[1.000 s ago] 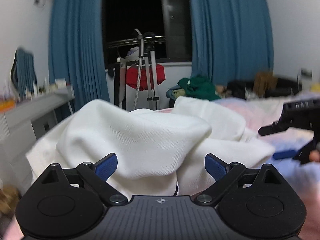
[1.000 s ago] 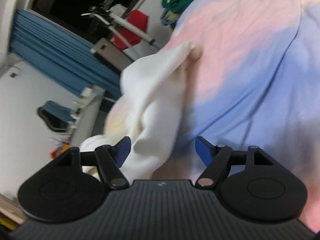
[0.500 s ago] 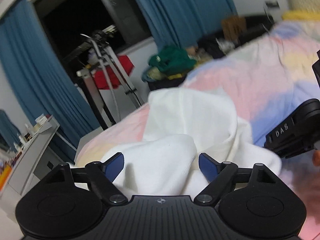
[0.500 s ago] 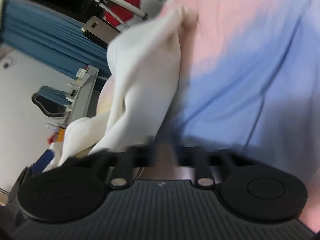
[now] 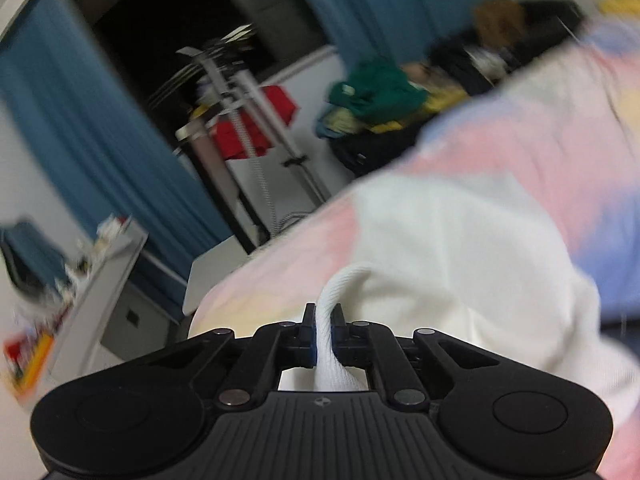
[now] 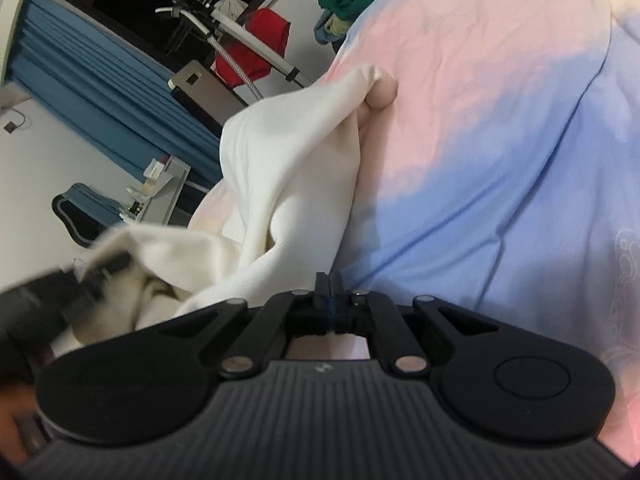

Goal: Fold clothes

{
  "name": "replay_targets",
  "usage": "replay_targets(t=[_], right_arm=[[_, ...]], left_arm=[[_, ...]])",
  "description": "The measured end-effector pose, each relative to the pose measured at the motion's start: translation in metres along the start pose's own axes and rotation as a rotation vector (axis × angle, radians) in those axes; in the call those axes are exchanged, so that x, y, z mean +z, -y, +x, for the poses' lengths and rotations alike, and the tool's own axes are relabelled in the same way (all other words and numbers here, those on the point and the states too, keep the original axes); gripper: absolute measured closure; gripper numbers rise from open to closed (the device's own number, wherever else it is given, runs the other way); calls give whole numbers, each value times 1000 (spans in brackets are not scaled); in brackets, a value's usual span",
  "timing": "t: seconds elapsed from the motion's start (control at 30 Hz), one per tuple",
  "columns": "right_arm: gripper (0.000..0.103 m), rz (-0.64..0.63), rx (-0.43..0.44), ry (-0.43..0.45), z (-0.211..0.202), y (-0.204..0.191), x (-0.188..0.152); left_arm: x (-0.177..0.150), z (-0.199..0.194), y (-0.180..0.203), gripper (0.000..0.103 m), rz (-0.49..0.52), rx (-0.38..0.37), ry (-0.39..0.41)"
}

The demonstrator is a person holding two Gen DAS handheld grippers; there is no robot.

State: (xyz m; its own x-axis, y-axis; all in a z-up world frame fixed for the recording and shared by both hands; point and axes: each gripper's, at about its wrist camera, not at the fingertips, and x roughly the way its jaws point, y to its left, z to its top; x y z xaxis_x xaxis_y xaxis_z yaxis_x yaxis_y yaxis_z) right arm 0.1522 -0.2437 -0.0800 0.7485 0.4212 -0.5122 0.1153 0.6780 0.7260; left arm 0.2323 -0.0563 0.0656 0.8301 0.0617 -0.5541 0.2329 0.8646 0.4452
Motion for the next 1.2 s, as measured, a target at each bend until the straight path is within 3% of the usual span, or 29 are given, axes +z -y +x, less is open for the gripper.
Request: replay_targets(t=[0.23,0.4,0.7,0.9,1.03,1.2], right_arm=[[100,17,-6,-43,15,3,-2],[100,31,-12,-72,26,6,-3],[100,23,-11,-54,36,14,4],[98,54,-6,-33,39,18,12],[98,52,2,2,33,18,15],[98,20,9,46,24,11,16]], left_arm=[[31,39,-103,98,-391,42,-33],[28,103,-163,98,-535,266,-63],[-13,174,-181,98,-663,167,-110],[-34,128,-167,82,-706,42,-44],[-55,66,-144,56,-660,24,18],[-93,-19,-101,45,-623,10,98]])
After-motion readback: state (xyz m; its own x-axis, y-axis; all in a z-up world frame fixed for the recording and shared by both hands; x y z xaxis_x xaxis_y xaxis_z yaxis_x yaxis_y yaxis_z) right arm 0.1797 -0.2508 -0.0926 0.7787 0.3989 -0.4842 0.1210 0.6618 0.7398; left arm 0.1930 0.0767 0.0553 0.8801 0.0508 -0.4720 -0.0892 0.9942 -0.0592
